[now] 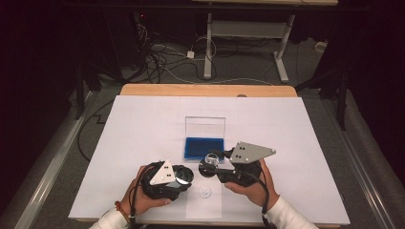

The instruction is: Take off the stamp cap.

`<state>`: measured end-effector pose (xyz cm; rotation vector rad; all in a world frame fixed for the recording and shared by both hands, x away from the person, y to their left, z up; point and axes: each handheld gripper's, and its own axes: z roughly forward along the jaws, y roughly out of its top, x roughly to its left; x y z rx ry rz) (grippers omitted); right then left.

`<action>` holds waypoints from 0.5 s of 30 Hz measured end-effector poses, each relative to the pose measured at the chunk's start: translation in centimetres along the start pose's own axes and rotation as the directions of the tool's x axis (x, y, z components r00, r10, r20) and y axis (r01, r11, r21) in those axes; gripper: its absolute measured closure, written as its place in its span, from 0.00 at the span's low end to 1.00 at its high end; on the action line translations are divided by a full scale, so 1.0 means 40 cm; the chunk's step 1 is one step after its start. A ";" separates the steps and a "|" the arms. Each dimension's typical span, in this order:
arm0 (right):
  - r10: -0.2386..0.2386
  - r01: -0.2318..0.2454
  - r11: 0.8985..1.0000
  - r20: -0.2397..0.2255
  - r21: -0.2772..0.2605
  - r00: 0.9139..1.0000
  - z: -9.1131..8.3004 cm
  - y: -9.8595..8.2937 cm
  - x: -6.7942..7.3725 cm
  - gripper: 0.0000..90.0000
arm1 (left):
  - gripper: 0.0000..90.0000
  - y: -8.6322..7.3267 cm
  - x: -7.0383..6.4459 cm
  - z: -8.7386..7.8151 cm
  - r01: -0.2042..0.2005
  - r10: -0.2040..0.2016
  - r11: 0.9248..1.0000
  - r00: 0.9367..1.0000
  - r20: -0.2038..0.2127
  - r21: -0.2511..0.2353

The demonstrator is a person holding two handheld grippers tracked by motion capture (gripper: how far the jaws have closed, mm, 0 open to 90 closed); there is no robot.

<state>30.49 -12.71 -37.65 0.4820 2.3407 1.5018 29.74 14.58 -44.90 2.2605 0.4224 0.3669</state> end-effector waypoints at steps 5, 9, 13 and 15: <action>-0.004 0.004 1.000 0.009 0.003 1.000 -0.008 0.000 -0.007 0.63 | 0.40 -0.013 0.012 -0.025 0.003 -0.003 1.000 0.999 -0.035 0.002; -0.013 0.013 1.000 0.024 0.014 1.000 -0.011 0.000 -0.009 0.63 | 0.40 -0.026 0.021 -0.045 0.010 -0.010 1.000 0.999 -0.052 -0.002; -0.018 0.017 1.000 0.035 0.022 0.999 -0.014 -0.001 -0.013 0.63 | 0.40 -0.040 0.032 -0.064 0.021 -0.022 1.000 0.997 -0.071 -0.006; -0.020 0.019 1.000 0.040 0.023 0.999 -0.018 -0.001 -0.014 0.63 | 0.40 -0.047 0.037 -0.073 0.028 -0.028 1.000 0.997 -0.077 -0.008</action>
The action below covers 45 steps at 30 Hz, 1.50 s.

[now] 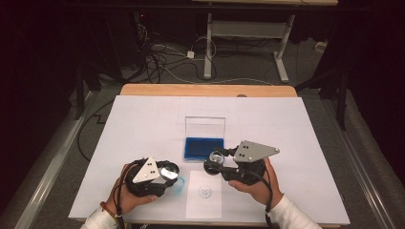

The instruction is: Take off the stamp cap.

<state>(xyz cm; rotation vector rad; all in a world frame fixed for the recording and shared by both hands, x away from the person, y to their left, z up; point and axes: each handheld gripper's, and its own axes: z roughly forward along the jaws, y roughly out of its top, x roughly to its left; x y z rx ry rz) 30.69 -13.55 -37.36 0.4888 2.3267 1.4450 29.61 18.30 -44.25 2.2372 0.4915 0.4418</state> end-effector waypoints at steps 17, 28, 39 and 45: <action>0.027 -0.028 1.000 0.036 0.008 0.999 -0.016 -0.004 -0.028 0.63 | 0.40 -0.070 0.019 -0.065 0.051 -0.051 0.999 0.997 -0.057 0.010; 0.036 -0.038 0.999 0.061 0.031 0.998 -0.002 -0.005 -0.055 0.63 | 0.40 -0.110 0.016 -0.103 0.083 -0.082 0.997 0.991 -0.103 0.004; 0.049 -0.053 0.997 0.060 0.063 0.997 0.039 0.001 -0.094 0.63 | 0.40 -0.141 0.029 -0.112 0.121 -0.120 0.993 0.988 -0.100 0.008; 0.038 -0.043 0.995 0.063 0.090 0.997 0.055 0.000 -0.102 0.63 | 0.40 -0.141 0.025 -0.105 0.118 -0.117 0.993 0.989 -0.092 0.014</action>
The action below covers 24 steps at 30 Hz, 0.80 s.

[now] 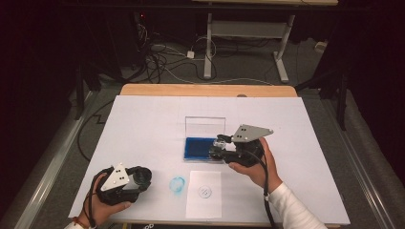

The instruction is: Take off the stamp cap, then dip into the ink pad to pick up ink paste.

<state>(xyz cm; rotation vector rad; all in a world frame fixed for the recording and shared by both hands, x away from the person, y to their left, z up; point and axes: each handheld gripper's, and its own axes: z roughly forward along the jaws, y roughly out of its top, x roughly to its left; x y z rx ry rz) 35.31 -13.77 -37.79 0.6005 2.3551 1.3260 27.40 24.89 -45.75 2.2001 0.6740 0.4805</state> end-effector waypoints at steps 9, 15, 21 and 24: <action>-0.027 0.026 0.999 0.016 0.018 1.000 0.033 0.008 -0.006 0.63 | 0.40 -0.002 -0.001 0.000 0.008 -0.008 1.000 1.000 0.003 -0.004; -0.039 0.039 0.999 0.030 0.023 0.999 0.056 0.017 -0.013 0.63 | 0.40 -0.002 -0.001 0.001 0.006 -0.006 1.000 1.000 0.003 0.003; -0.018 0.017 1.000 0.035 0.026 0.999 0.086 0.024 -0.030 0.63 | 0.40 -0.005 0.001 -0.003 0.016 -0.016 1.000 1.000 -0.004 0.001; -0.012 0.011 0.999 0.030 0.036 0.999 0.106 0.030 -0.029 0.63 | 0.40 0.000 0.000 -0.008 0.016 -0.016 1.000 1.000 -0.018 -0.005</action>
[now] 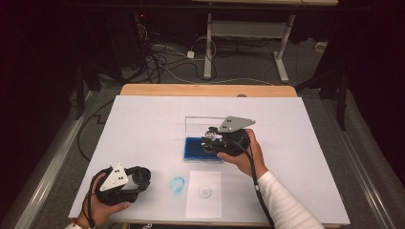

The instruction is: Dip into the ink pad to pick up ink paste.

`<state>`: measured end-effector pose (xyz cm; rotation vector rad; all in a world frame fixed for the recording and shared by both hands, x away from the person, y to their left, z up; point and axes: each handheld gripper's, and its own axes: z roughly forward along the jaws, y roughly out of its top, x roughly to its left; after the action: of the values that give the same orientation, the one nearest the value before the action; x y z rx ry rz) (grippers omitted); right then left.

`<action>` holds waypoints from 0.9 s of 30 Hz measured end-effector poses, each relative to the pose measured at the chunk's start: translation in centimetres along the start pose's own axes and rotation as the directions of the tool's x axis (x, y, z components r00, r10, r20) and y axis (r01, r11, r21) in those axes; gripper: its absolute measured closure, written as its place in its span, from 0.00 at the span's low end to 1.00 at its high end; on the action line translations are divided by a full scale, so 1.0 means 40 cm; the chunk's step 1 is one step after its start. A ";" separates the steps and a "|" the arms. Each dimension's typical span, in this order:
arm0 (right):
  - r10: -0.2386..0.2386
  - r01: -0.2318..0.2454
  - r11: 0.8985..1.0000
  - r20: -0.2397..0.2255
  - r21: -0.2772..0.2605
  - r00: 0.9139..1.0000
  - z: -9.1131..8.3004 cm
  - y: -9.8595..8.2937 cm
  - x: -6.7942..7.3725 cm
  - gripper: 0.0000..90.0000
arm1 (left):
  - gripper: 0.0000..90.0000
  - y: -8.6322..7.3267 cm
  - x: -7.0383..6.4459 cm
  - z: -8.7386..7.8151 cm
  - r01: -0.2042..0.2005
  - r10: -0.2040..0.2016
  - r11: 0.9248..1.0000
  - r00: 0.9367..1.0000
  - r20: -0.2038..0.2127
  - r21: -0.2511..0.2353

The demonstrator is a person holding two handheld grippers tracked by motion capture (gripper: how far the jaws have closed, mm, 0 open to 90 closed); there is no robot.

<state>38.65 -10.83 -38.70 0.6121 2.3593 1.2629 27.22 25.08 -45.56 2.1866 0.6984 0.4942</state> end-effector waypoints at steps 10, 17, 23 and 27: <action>0.014 -0.012 0.998 -0.027 0.060 1.000 0.075 0.011 0.018 0.63 | 0.40 0.000 -0.004 0.004 -0.008 0.008 1.000 1.000 -0.003 0.011; 0.042 -0.038 0.996 -0.042 0.084 0.998 0.128 0.002 0.013 0.63 | 0.40 -0.001 -0.004 0.000 -0.012 0.012 1.000 1.000 -0.010 0.010; 0.028 -0.022 0.991 -0.042 0.133 0.999 0.165 -0.003 0.020 0.63 | 0.40 -0.004 0.001 0.000 -0.004 0.004 1.000 1.000 -0.007 0.013; 0.023 -0.017 0.987 -0.035 0.162 0.999 0.183 -0.008 0.020 0.63 | 0.40 -0.003 -0.001 0.002 -0.011 0.011 1.000 1.000 -0.005 0.018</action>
<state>41.82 -5.61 -42.87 0.6691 2.5094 1.1068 27.20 25.08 -45.70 2.2077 0.6964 0.5013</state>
